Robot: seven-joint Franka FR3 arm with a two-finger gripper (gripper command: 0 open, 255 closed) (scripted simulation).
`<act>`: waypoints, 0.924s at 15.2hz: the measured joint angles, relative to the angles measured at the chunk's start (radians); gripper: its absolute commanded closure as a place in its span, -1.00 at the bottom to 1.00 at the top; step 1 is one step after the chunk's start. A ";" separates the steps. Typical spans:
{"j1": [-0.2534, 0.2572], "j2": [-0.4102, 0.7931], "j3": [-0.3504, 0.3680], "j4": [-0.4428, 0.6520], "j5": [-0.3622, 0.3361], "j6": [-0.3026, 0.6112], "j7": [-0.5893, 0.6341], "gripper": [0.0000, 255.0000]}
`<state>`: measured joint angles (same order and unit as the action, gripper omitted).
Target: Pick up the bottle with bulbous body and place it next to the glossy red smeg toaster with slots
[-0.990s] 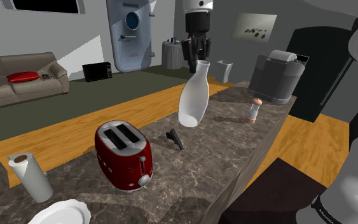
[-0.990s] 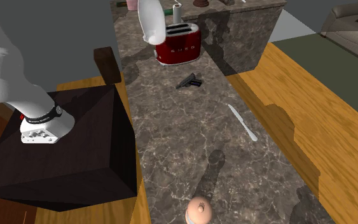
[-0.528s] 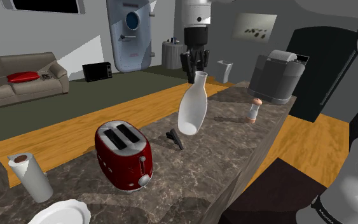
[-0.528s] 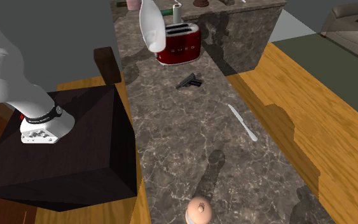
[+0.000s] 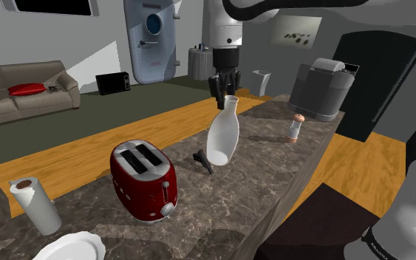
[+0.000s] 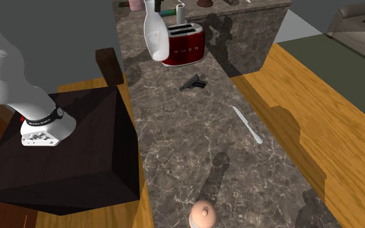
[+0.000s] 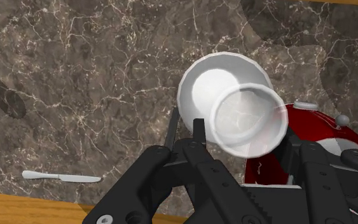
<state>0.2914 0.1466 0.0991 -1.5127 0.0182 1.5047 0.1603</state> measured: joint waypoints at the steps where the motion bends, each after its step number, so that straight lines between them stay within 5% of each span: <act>1: 0.000 -0.003 0.000 -0.020 0.000 0.017 -0.001 1.00; 14: -0.001 -0.006 0.000 -0.203 0.001 0.196 -0.004 1.00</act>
<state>0.2908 0.1402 0.0986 -1.7156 0.0188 1.7011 0.1558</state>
